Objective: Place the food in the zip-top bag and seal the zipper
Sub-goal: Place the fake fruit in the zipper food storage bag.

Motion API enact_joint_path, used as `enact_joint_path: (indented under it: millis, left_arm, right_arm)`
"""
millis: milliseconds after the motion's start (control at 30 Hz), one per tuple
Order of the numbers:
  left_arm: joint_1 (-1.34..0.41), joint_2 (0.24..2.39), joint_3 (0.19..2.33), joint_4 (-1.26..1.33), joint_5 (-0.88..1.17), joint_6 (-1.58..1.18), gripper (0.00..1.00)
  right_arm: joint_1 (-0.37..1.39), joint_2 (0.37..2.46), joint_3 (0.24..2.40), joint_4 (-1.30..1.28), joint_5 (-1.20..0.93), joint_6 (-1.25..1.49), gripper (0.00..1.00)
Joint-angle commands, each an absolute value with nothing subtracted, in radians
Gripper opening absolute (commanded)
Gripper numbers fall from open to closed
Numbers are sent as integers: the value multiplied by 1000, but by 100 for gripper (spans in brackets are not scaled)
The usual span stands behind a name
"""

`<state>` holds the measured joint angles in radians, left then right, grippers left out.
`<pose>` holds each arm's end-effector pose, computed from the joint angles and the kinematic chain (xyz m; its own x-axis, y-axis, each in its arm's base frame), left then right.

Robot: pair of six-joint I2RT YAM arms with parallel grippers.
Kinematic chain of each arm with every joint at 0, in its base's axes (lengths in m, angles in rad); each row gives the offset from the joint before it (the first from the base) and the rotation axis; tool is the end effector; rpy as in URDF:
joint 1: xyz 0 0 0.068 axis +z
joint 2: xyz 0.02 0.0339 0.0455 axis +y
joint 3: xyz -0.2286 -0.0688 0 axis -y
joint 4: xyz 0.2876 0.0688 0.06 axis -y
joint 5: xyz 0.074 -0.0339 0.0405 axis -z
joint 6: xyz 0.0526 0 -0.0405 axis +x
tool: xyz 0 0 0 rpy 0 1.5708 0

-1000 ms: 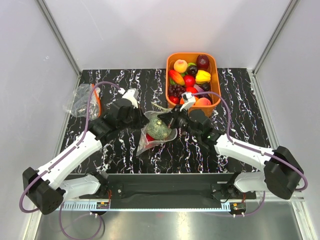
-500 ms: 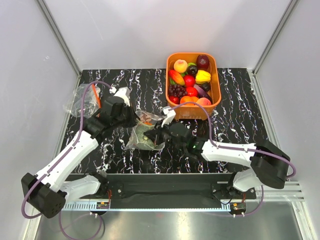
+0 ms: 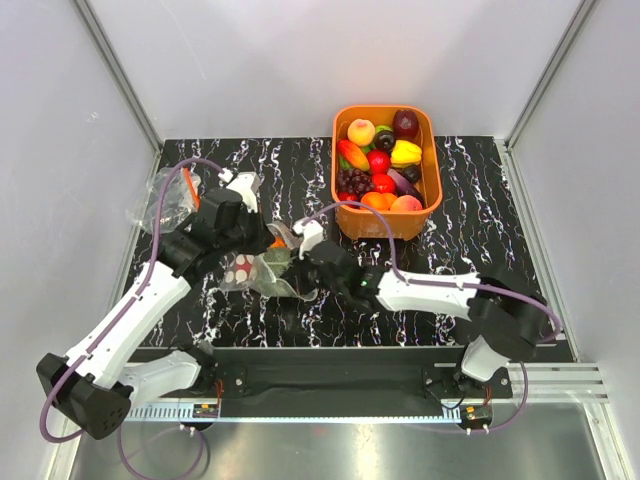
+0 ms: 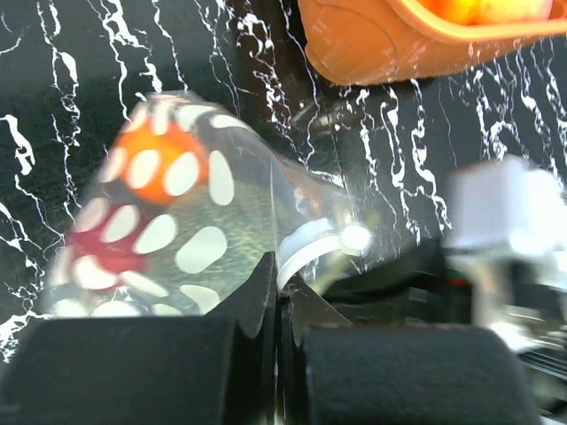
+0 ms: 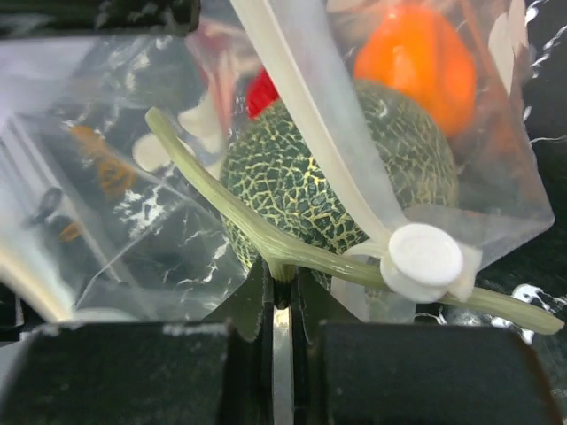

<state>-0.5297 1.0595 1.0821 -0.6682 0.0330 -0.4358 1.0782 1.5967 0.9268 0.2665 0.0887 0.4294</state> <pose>0.2541 -0.1508 0.3032 -0.6935 -0.0829 -0.7157 0.2592 0.8981 -0.3552 0.1956 0.3545 0.1609 -0.5181 -0.0885 -0.8507 -0.6856 0.6376 0.3513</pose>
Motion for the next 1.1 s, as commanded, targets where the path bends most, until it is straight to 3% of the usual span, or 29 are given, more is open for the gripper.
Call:
enact_joint_path:
  millis: [0,100,233,267,333,467,500,900,1067]
  left_arm:
    - [-525,1035,1131,-653,126,-393,0]
    - [-526,1039,1109,-646,192,-397,0]
    - [-525,1031,1045,-589,236,-420,0]
    - [-525,1037,1036,-581,248,-422,0]
    - [-526,1040,1003,-561,268,-428,0]
    - [-543,1046,960,-529,276,-437,0]
    - [-543,1046,953,-520,269,-443,0]
    - [-543,1058,1037,-566,186,-417,0]
    - [-543,1060,1045,-577,170,-413,0]
  right_arm:
    - [1081,1673,1060,135,23,388,0]
    - [1081,1707,1126,89,14,367,0]
    - [1074,1651,1138,94,3,356,10]
    - [1069,1640,1140,91,3,357,19]
    - [1058,1609,1144,80,3,357,23]
    - [1049,1568,1150,28,-22,354,63]
    - [1048,1559,1149,19,-17,354,67]
    - [1048,1286,1129,-287,67,382,68]
    - [1017,1244,1115,-425,75,399,58]
